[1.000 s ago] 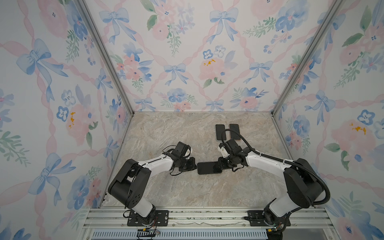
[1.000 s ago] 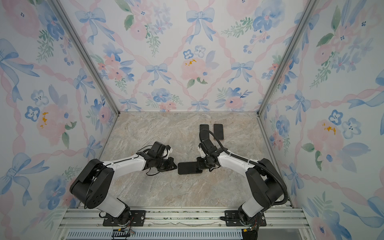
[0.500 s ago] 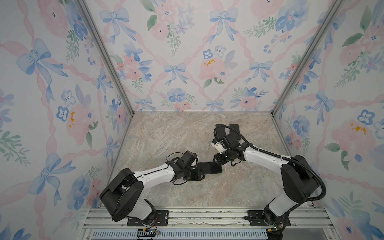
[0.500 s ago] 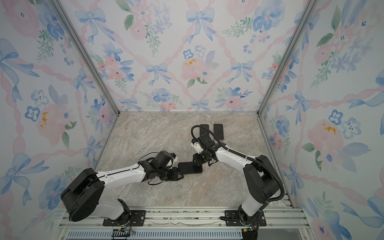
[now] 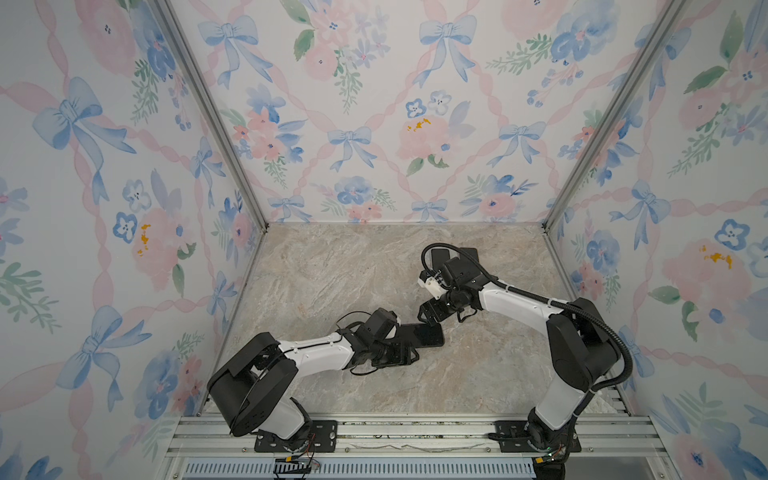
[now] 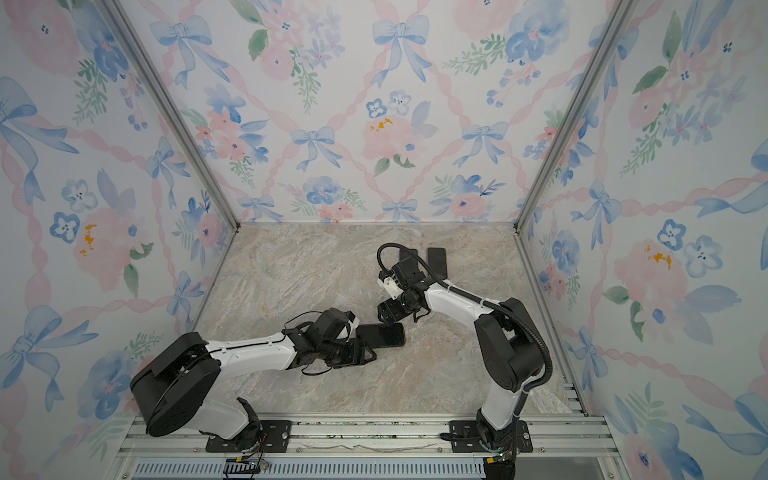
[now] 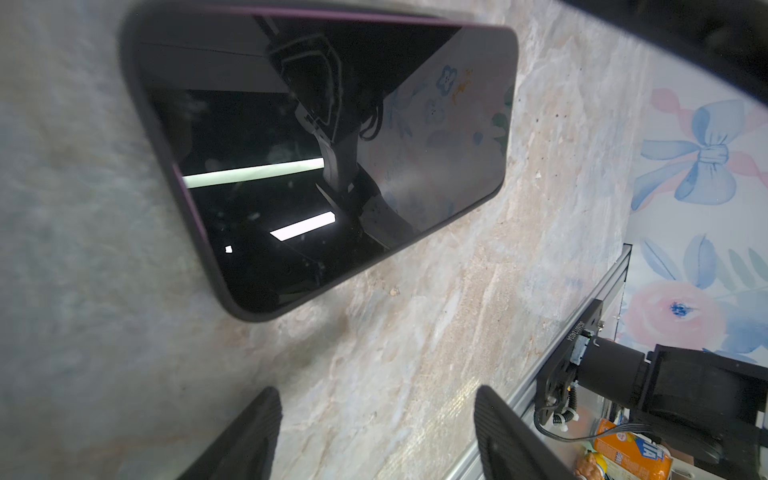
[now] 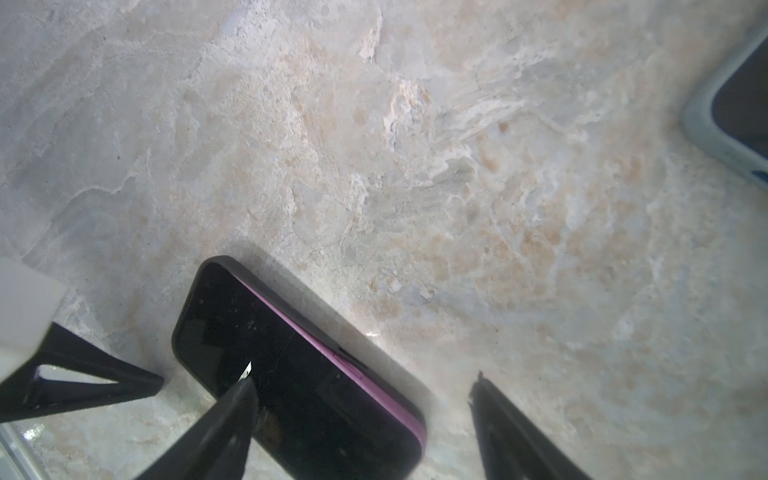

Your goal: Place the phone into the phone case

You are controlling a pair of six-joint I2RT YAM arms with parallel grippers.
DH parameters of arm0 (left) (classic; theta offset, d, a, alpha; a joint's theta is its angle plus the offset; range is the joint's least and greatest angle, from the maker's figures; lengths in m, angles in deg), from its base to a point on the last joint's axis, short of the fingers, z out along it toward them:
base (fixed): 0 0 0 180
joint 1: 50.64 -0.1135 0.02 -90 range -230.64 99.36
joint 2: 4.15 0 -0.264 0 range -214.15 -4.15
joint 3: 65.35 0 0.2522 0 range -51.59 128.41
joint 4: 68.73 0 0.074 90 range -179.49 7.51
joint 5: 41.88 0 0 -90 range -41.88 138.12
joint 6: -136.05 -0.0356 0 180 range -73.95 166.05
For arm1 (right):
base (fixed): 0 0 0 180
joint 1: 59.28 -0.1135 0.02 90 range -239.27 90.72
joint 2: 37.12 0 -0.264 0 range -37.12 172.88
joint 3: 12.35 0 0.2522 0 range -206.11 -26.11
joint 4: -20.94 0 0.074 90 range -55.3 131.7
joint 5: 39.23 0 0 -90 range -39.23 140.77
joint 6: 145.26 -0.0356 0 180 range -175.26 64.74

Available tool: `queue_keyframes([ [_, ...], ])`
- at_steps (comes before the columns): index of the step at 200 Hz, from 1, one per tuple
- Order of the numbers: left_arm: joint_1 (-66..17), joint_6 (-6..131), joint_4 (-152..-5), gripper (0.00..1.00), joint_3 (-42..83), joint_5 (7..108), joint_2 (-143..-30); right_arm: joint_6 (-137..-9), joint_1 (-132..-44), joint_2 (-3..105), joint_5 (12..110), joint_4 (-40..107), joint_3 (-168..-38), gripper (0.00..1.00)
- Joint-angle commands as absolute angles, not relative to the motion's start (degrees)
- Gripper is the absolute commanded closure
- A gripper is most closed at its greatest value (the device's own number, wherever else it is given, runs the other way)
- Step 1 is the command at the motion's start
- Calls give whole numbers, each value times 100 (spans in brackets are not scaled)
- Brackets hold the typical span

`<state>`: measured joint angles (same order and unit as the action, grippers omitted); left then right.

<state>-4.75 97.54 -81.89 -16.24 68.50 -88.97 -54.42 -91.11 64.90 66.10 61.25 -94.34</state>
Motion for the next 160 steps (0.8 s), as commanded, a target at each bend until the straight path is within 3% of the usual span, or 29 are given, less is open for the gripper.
queue_keyframes([
  [1,-419,9864,-7951,24,-1767,6893,-8992,-5421,-8969,6667,6994,6515,-9649,14],
  [72,-418,9822,-7713,26,-1827,7040,-9256,-5679,-8916,6912,7500,6328,-9453,13],
  [160,-778,9756,-7318,29,-2031,7414,-9465,-5859,-8913,6928,7411,6241,-9200,15],
])
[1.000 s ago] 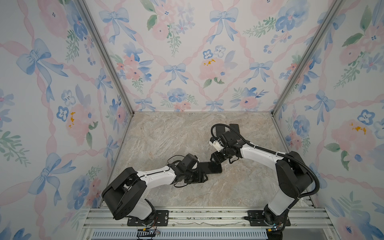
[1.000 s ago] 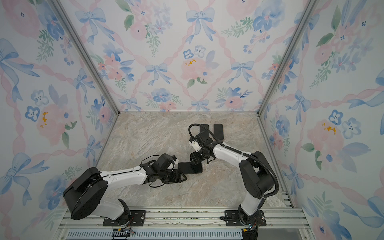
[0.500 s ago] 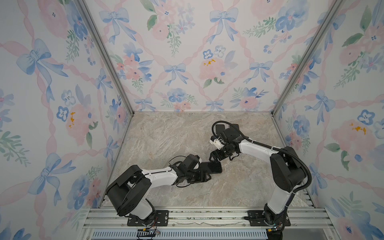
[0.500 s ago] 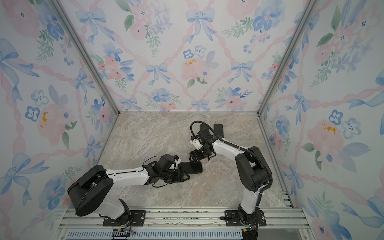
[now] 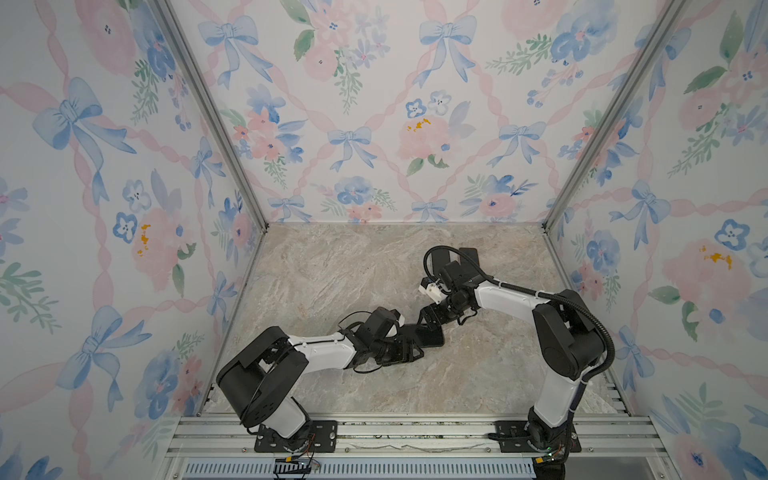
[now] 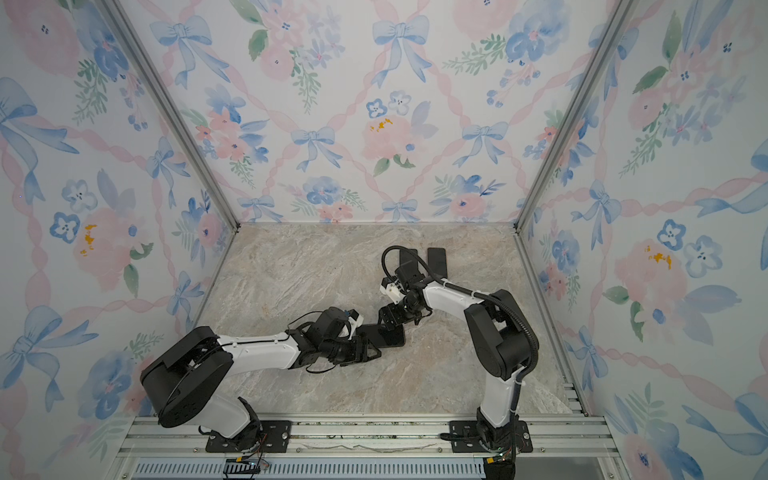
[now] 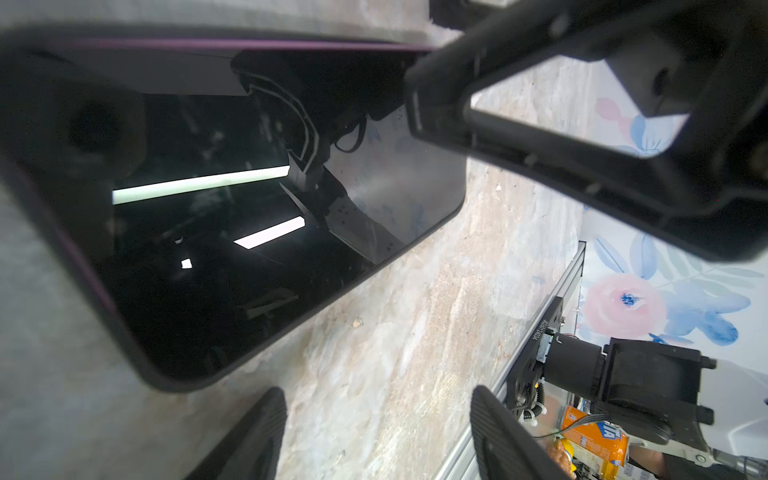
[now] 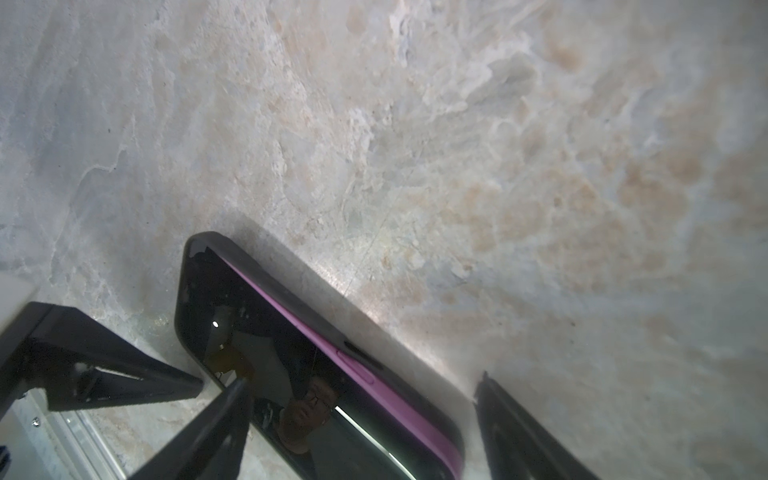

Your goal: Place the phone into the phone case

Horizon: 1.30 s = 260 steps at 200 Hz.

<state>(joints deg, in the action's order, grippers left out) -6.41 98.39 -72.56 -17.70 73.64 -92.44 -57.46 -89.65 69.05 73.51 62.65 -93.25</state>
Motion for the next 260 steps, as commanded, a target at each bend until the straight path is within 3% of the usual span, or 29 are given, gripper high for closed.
queue_keyframes([
  [1,-781,9756,-7305,29,-2035,7423,-9471,-5864,-8910,6921,7408,6236,-9193,15],
  [92,-1323,9553,-7207,31,-2110,7759,-9603,-6155,-9056,6539,7452,5872,-8540,21],
  [260,-1689,9228,-7266,37,-1078,8135,-10612,-6830,-9511,5576,7186,5574,-7488,30],
])
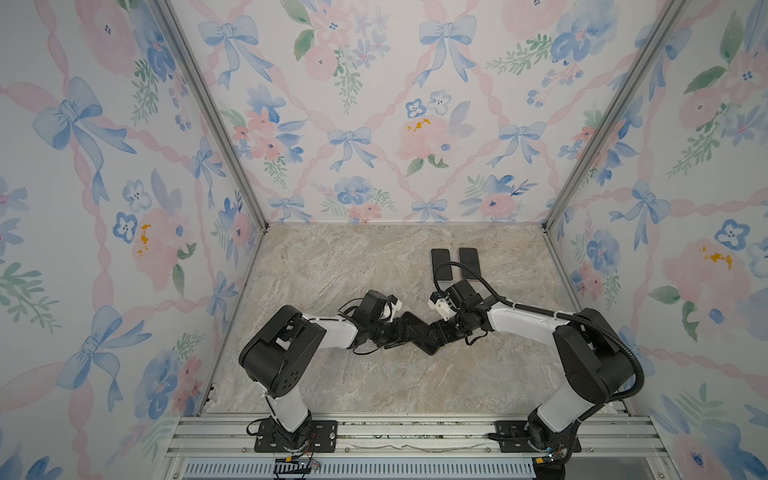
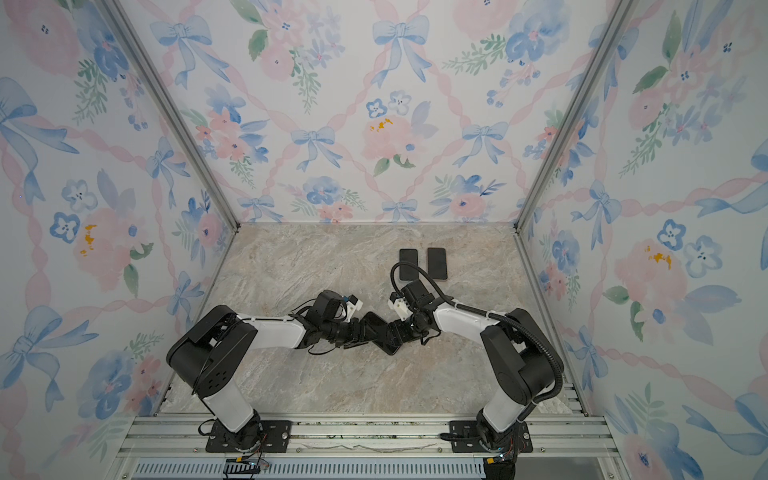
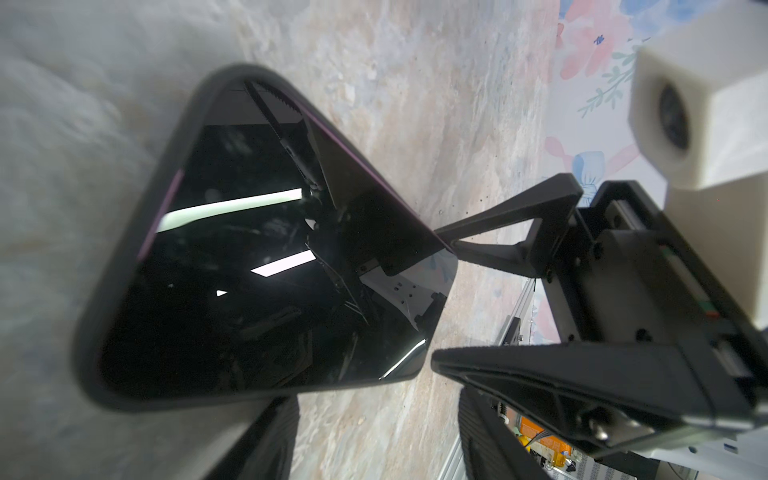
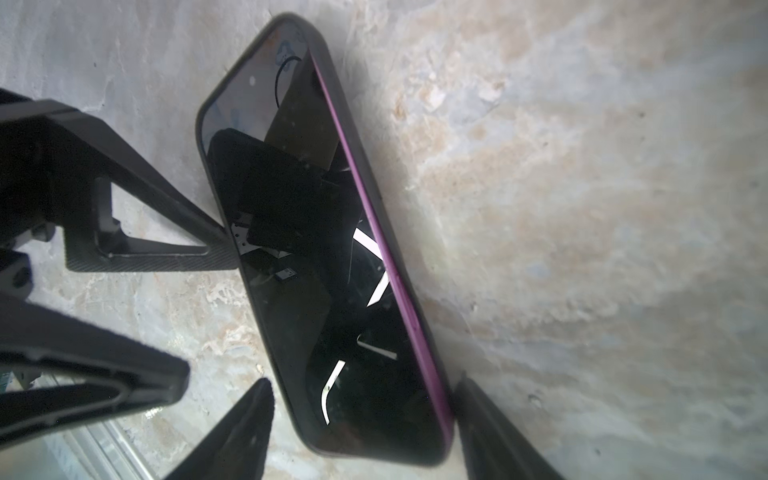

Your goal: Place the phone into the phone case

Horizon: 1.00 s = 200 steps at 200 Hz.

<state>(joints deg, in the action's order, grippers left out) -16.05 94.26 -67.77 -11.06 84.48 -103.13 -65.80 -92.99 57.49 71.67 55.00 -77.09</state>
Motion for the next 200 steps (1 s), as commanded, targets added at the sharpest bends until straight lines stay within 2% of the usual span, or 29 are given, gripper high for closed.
queue_keyframes([
  [1,-1685,9224,-7265,37,-1075,8135,-10611,-6833,-9517,5573,7186,5577,-7484,30],
  [33,-1715,9203,-7283,37,-984,8136,-10747,-7010,-9598,5537,7182,5538,-7450,37],
  [132,-1792,9168,-7282,38,-457,8255,-11090,-7469,-9883,5311,6595,5467,-7305,40],
  [200,-1838,9526,-7292,38,-1110,8301,-10321,-7660,-9875,4735,6041,6299,-7528,39],
])
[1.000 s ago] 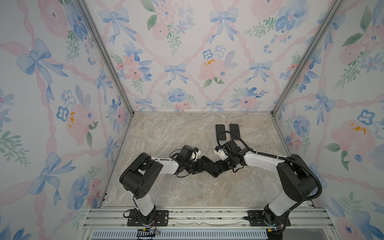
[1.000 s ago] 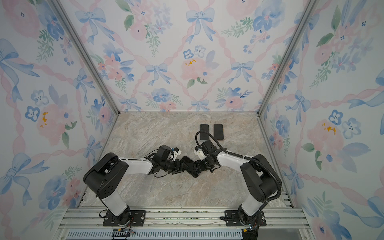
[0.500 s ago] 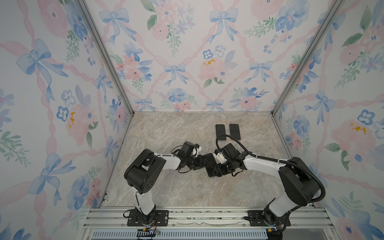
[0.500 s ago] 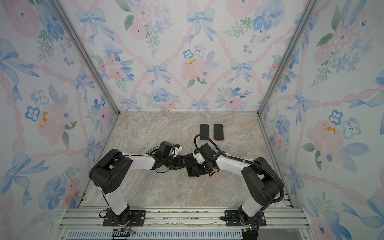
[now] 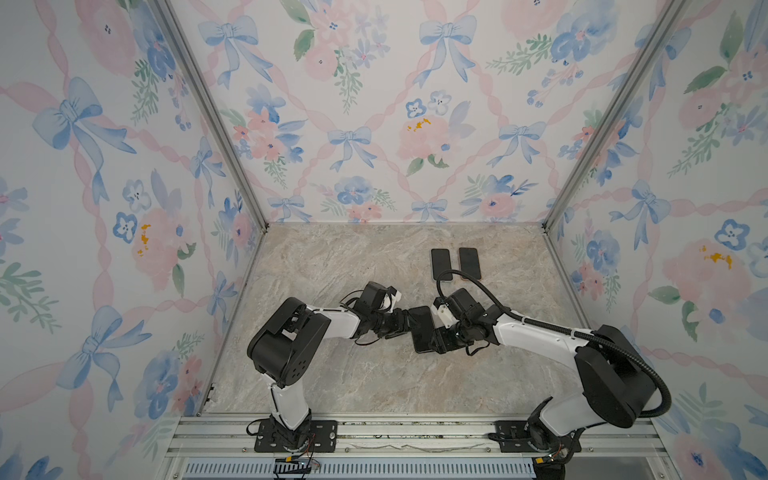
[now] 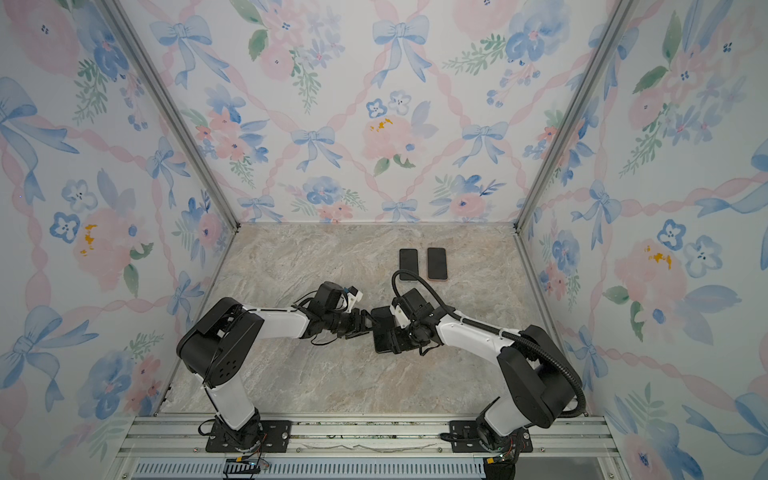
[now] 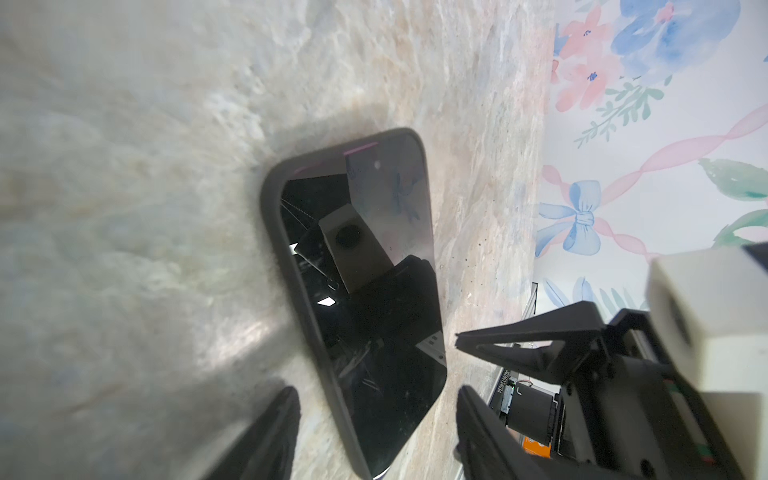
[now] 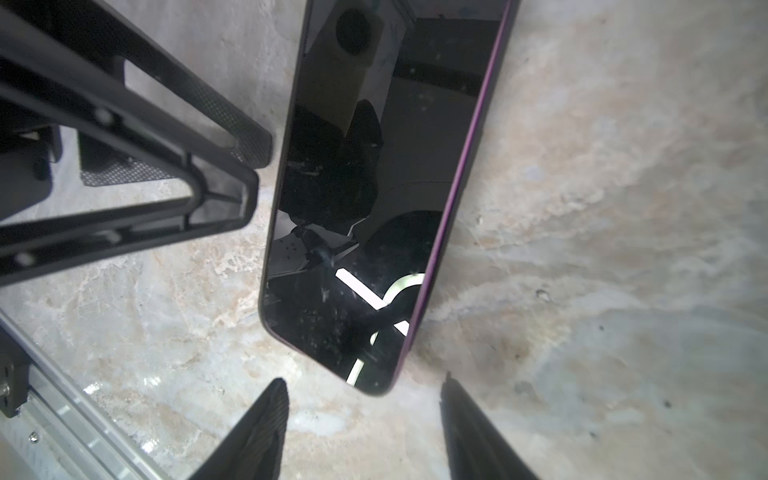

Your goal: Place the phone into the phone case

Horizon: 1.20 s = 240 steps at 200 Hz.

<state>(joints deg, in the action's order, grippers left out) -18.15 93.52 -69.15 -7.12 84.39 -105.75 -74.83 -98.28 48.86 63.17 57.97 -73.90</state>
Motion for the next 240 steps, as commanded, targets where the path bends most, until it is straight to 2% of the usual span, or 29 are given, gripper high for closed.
queue_keyframes([
  [1,-1834,9540,-7292,38,-1122,8301,-10312,-7674,-9875,4730,6038,6313,-7531,39],
  [34,-1602,9899,-7275,38,-1410,8180,-10014,-8289,-9915,4515,6140,6153,-7422,46],
  [74,-1299,10110,-7203,38,-1451,8064,-9967,-8529,-10028,4281,6135,6105,-7435,46],
  [158,-1206,10198,-7077,41,-1712,7886,-9842,-8664,-10084,4226,5971,5897,-7038,44],
  [240,-1135,10301,-6847,53,-1689,8003,-10056,-8618,-9771,4442,6461,5287,-6813,47],
])
